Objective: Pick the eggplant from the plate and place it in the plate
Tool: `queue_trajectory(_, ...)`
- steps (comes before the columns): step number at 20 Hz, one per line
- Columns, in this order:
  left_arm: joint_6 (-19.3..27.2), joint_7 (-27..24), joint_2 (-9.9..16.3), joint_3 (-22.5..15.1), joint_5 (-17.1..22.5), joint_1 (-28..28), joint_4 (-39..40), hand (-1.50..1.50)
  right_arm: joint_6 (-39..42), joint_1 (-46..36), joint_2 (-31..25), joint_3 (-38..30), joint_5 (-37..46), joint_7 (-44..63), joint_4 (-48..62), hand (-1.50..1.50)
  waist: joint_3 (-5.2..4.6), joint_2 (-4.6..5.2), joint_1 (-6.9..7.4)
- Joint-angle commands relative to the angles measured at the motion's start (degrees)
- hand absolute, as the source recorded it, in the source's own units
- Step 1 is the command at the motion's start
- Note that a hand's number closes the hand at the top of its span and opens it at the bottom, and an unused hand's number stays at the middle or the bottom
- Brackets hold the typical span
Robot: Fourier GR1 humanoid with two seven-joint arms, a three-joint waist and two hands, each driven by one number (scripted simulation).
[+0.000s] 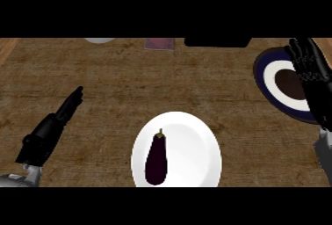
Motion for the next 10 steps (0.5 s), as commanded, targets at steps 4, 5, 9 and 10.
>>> queue_trajectory(4,2.77,0.76,-4.86,4.05,3.52,-2.77,5.16,0.00,5.84,-5.36,8.22,11.31,-3.95,9.35,7.98,1.50,1.49,1.36,1.53)
queue_trajectory(5,3.94,1.41,-5.00,5.43,4.08,-3.08,4.81,0.00,6.98,-4.44,11.04,13.96,-5.31,10.26,9.29,1.50,1.52,1.53,2.51)
queue_trajectory(9,5.06,2.42,-8.25,5.39,5.97,-1.82,7.91,0.00,-7.14,-0.10,8.63,16.42,15.16,6.62,9.69,-1.50,1.55,1.05,-0.38)
queue_trajectory(10,5.62,3.74,-7.88,5.80,5.92,-2.50,6.86,0.00,-8.86,1.77,13.48,13.39,9.19,4.42,11.88,-1.50,1.75,1.19,-0.19)
